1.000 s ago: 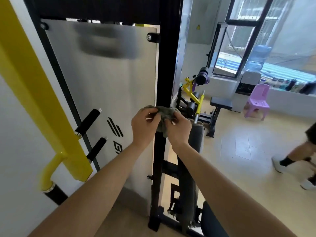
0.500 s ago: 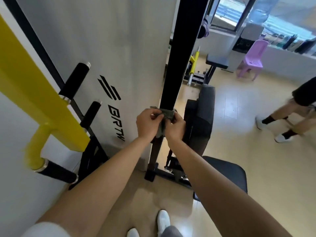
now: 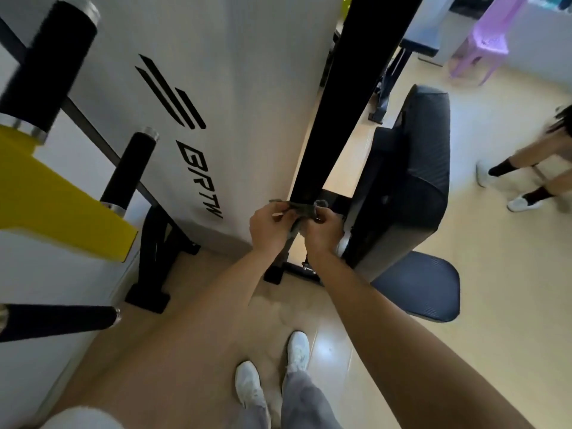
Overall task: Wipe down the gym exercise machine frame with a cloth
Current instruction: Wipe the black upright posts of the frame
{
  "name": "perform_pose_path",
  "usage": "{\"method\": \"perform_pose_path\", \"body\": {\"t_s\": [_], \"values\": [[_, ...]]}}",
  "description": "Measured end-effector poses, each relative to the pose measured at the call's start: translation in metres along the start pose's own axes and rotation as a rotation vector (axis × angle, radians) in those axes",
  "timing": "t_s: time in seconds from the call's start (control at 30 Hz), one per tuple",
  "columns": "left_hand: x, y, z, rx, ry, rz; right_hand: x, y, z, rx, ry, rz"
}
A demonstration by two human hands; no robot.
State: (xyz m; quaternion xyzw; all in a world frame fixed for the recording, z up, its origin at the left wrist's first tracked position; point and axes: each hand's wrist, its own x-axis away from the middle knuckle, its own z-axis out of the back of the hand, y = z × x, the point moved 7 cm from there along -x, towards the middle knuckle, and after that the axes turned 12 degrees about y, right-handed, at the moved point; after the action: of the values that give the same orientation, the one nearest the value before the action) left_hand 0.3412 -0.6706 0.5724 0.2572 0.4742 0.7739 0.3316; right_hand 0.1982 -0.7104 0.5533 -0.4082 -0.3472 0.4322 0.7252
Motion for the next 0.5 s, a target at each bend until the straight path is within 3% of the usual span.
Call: {"method": "perform_pose_path", "body": {"t_s": [0.2,0.3,0.4,0.5], "values": [[0.014,-0.047,-0.025,0.168,-0.186,0.338,0.013,0.043,-0.009,-0.157,-0.173,-0.325],[0.022,-0.045,-0.031,0.201,-0.276,0.339,0.033,0.038,0.003,-0.276,-0.314,-0.418],[0.028,-0.033,-0.029,0.203,-0.341,0.301,0.048,0.031,0.026,-0.331,-0.383,-0.407],[0.033,-0.02,-0.027,0.209,-0.333,0.278,0.06,0.02,0.061,-0.279,-0.327,-0.259]]}}
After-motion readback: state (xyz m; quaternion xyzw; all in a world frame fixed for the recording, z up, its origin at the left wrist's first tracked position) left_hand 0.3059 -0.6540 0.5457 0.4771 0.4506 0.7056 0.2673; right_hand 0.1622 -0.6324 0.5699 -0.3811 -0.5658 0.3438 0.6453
